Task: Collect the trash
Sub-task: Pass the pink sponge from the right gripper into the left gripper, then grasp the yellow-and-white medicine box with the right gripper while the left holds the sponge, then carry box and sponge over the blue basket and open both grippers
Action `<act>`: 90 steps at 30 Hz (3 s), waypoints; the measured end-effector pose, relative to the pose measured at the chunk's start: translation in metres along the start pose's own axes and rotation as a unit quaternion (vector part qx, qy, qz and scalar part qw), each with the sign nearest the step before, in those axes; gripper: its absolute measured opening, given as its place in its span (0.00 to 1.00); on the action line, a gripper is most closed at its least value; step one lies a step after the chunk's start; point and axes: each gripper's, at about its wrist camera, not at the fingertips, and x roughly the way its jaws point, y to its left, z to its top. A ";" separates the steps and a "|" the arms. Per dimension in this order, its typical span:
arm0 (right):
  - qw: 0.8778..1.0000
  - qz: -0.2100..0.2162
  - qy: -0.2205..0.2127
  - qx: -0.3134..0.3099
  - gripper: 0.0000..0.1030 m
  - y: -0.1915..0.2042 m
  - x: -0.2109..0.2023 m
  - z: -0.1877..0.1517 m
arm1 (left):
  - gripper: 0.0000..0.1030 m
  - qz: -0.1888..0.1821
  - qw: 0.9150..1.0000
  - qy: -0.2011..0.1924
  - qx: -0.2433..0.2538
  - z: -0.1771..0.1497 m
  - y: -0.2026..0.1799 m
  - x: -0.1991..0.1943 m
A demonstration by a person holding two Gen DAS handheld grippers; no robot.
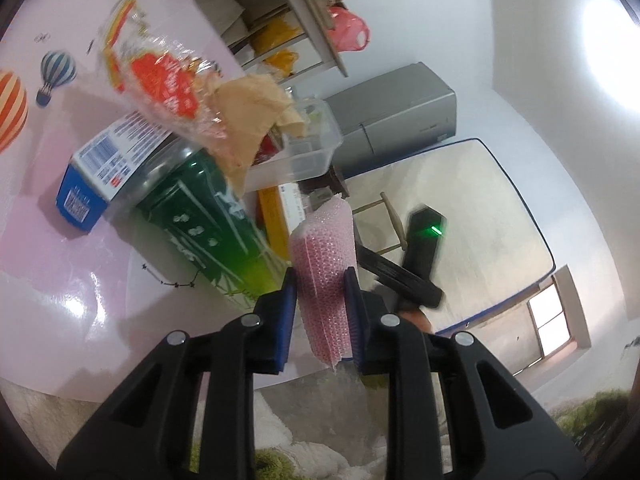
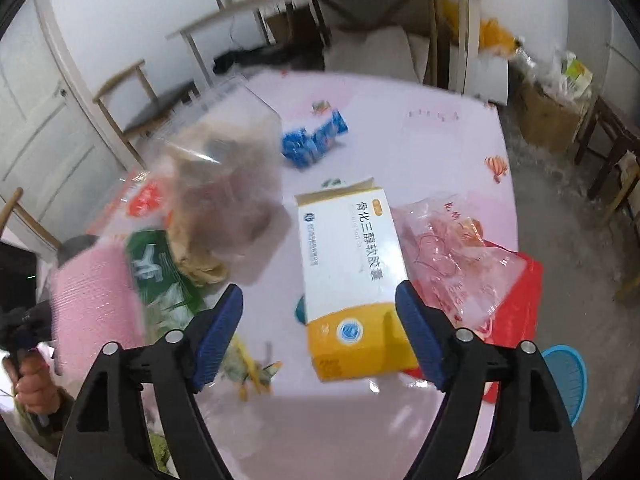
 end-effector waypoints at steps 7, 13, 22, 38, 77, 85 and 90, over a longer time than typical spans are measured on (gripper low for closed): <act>0.995 -0.069 0.057 -0.045 0.77 0.008 0.039 0.010 | 0.21 0.009 0.999 0.013 0.032 -0.005 -0.012 0.000; 0.997 -0.056 0.044 -0.037 0.55 0.007 0.035 0.017 | 0.21 0.015 0.998 0.027 0.047 -0.010 -0.019 0.011; 0.999 -0.037 0.029 -0.027 0.48 0.007 0.026 0.016 | 0.21 0.025 0.997 0.038 0.054 -0.016 -0.025 0.018; 0.997 -0.043 0.065 -0.025 0.83 -0.012 0.057 0.032 | 0.21 0.045 0.996 0.036 0.065 -0.012 -0.042 0.024; 0.829 0.048 -0.151 0.536 0.68 -0.313 -0.108 -0.265 | 0.21 0.134 0.924 0.304 0.188 -0.039 -0.180 0.423; 0.762 0.058 -0.157 0.625 0.73 -0.386 -0.068 -0.319 | 0.48 0.179 0.891 0.393 0.139 -0.093 -0.146 0.571; 0.760 0.015 -0.133 0.636 0.80 -0.423 -0.042 -0.329 | 0.63 0.262 0.884 0.371 0.110 -0.084 -0.122 0.589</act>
